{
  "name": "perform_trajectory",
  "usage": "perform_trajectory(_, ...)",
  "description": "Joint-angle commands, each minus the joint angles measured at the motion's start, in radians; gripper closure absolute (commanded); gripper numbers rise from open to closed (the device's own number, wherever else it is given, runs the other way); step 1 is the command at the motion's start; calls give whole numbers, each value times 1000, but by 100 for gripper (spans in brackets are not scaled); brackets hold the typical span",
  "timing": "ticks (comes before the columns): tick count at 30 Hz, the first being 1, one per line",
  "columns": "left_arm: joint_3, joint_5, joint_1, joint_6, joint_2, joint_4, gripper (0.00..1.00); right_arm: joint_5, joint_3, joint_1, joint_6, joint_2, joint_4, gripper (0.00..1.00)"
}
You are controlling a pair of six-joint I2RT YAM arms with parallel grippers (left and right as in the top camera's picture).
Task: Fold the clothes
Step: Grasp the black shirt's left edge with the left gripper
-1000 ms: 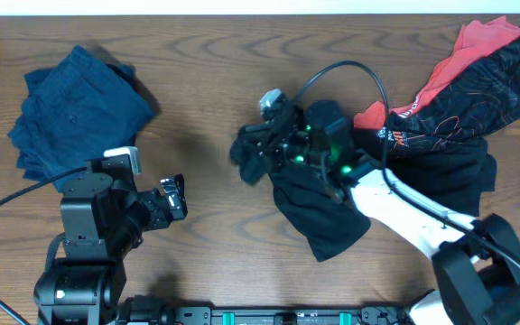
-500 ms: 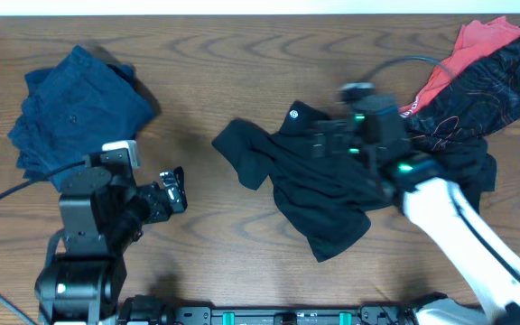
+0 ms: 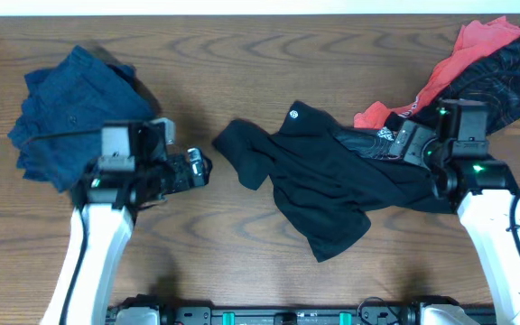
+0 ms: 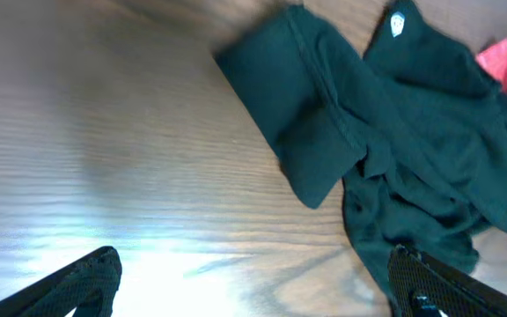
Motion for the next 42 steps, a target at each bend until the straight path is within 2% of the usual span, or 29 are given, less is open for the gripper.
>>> perform_trajectory(1,13,113,-8,-31,117,29,2,-56,7,-6,-34,5,6,1)
perform_trajectory(6,13,155,-70,-40,286,136,2,-56,7,-6,-34,6,-15,1)
perform_trajectory(13,13,152,-194,-40,402,312,2,-56,7,-6,-34,6,-25,1)
perform_trajectory(19,13,52,-275,-116,473,415,2,-56,7,-6,-34,6,-47,1)
perform_trajectory(20,13,43,-284,-129,484,426,10,-55,7,-6,-34,6,-49,1)
perform_trajectory(22,13,38,-291,-129,494,443,32,-51,7,-6,-34,6,-49,1)
perform_trajectory(25,13,-17,-282,-128,488,446,92,-51,7,-6,-34,6,-35,1)
perform_trajectory(29,14,-127,-228,-128,459,397,94,-51,7,-6,-43,6,-4,1)
perform_trajectory(32,14,-146,-168,-121,404,352,94,-56,7,-6,-76,11,11,15)
perform_trajectory(34,14,-146,-118,-105,341,328,94,-101,7,-6,-116,26,23,32)
perform_trajectory(35,14,-146,-96,-101,309,320,94,-132,7,-6,-140,41,32,37)
perform_trajectory(38,14,-146,-32,-102,203,309,94,-181,7,-5,-159,98,68,65)
perform_trajectory(40,14,-146,-3,-102,139,309,94,-217,7,-5,-172,149,108,73)
perform_trajectory(42,14,-146,6,-102,96,304,94,-275,7,-5,-194,208,163,74)
